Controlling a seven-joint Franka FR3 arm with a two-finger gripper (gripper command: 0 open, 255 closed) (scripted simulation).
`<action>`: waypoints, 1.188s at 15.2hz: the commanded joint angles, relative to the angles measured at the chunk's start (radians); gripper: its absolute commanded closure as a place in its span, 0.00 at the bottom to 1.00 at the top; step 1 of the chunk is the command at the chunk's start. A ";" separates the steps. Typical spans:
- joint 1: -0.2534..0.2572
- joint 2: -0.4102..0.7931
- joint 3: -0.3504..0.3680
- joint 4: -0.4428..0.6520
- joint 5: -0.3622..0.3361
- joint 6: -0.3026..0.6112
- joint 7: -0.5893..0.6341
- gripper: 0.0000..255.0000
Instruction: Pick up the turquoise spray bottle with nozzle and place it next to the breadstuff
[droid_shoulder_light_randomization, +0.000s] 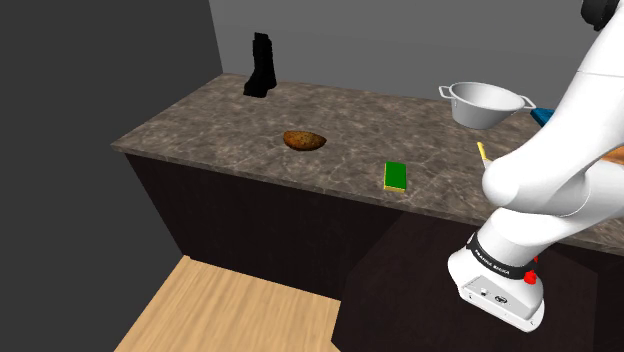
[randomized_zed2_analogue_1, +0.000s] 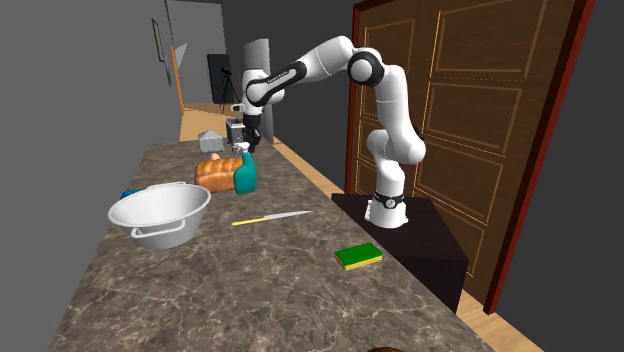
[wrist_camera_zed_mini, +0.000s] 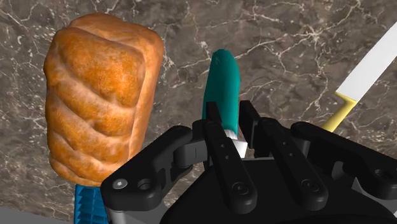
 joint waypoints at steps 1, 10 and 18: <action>-0.004 0.011 0.004 -0.015 0.012 0.022 -0.008 1.00; -0.004 0.011 0.004 -0.015 0.012 0.022 -0.008 0.00; 0.028 -0.066 -0.021 0.042 -0.065 -0.081 0.043 0.00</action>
